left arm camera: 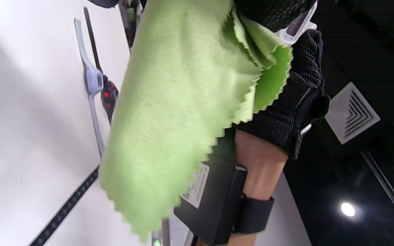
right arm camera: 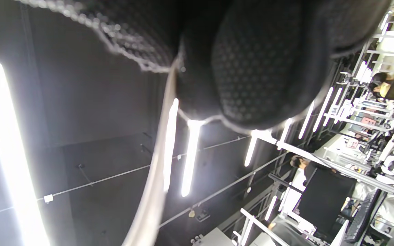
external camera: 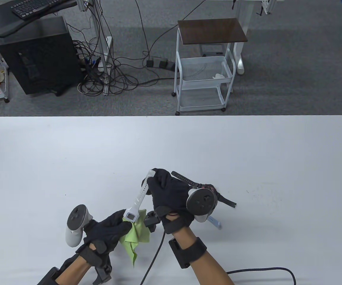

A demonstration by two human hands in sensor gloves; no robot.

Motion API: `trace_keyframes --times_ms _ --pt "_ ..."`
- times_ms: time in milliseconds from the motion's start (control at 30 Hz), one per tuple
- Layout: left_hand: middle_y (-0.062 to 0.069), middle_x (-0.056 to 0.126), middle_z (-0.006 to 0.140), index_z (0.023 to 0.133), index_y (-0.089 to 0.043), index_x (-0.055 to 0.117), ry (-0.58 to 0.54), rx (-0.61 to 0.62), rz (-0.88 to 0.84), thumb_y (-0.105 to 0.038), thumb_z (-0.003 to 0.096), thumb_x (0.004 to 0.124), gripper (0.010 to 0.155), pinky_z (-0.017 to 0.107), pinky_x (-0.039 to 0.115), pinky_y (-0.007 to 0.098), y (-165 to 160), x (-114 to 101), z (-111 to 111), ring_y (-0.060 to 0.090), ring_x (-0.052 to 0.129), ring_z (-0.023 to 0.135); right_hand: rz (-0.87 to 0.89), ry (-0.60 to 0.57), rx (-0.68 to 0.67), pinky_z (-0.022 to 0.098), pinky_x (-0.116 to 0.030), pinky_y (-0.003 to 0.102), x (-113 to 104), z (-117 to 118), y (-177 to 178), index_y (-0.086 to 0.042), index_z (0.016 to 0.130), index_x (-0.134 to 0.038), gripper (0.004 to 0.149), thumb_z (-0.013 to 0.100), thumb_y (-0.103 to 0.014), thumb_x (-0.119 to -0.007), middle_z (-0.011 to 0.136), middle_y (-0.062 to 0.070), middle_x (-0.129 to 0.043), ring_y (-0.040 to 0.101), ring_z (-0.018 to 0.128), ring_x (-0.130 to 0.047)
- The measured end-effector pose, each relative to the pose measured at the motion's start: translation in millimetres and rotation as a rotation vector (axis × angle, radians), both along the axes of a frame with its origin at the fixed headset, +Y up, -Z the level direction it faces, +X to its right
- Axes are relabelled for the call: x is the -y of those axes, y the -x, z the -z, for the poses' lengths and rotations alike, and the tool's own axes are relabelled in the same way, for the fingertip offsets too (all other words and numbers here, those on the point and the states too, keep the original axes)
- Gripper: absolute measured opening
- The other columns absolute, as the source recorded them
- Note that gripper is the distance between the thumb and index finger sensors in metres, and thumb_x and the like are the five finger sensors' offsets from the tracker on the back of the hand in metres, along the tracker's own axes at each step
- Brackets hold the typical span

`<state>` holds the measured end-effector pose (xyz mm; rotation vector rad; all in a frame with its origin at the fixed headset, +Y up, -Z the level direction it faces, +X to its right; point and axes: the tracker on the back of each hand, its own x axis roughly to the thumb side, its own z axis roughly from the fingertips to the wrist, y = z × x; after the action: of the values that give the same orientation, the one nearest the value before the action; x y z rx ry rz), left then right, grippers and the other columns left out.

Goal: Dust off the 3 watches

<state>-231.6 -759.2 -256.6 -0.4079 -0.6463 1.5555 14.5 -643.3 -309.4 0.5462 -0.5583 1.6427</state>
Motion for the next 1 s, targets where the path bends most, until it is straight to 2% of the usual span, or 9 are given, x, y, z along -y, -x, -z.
trace_keyframes --times_ms 300,467,700,867,1000 --pt "-0.009 0.094 0.073 0.092 -0.021 0.076 -0.094 -0.145 0.169 -0.056 0.0579 0.068 0.049 0.075 0.059 0.059 14.2 -7.0 1.4 0.017 0.099 0.071 0.027 -0.037 -0.015 0.044 -0.074 0.056 -2.2 -3.8 2.5 -0.01 0.069 -0.085 0.04 0.041 -0.037 -0.08 0.044 0.008 -0.104 0.021 0.022 -0.105" --pt "-0.011 0.097 0.065 0.083 -0.022 0.083 -0.109 -0.183 0.192 -0.063 0.0568 0.065 0.052 0.072 0.063 0.057 17.9 -8.9 0.7 0.017 0.102 0.067 0.055 -0.054 -0.02 0.045 -0.074 0.057 -3.6 -6.3 3.3 -0.01 0.069 -0.085 0.039 0.041 -0.037 -0.08 0.045 0.009 -0.104 0.022 0.022 -0.105" --pt "-0.01 0.097 0.073 0.09 -0.021 0.079 -0.108 -0.175 0.211 -0.057 0.0582 0.068 0.05 0.073 0.063 0.055 18.2 -7.2 2.8 0.017 0.101 0.075 0.057 -0.063 -0.023 0.045 -0.073 0.057 -3.8 -7.1 3.2 -0.011 0.069 -0.085 0.039 0.041 -0.037 -0.08 0.045 0.008 -0.104 0.022 0.023 -0.105" --pt "-0.013 0.092 0.078 0.11 -0.032 0.056 -0.076 -0.106 0.185 -0.051 0.0601 0.07 0.054 0.076 0.058 0.057 17.7 -3.4 6.3 0.017 0.096 0.081 0.034 -0.069 -0.026 0.045 -0.073 0.057 -1.7 -7.1 5.5 -0.011 0.069 -0.085 0.039 0.041 -0.038 -0.08 0.046 0.008 -0.104 0.022 0.023 -0.105" --pt "-0.012 0.09 0.079 0.105 -0.031 0.062 -0.074 -0.08 0.179 -0.052 0.0596 0.069 0.05 0.076 0.055 0.06 17.6 -3.4 7.5 0.02 0.092 0.085 0.047 -0.063 -0.036 0.046 -0.073 0.058 -1.5 -7.3 6.3 -0.011 0.069 -0.085 0.039 0.041 -0.037 -0.08 0.046 0.008 -0.104 0.023 0.024 -0.104"
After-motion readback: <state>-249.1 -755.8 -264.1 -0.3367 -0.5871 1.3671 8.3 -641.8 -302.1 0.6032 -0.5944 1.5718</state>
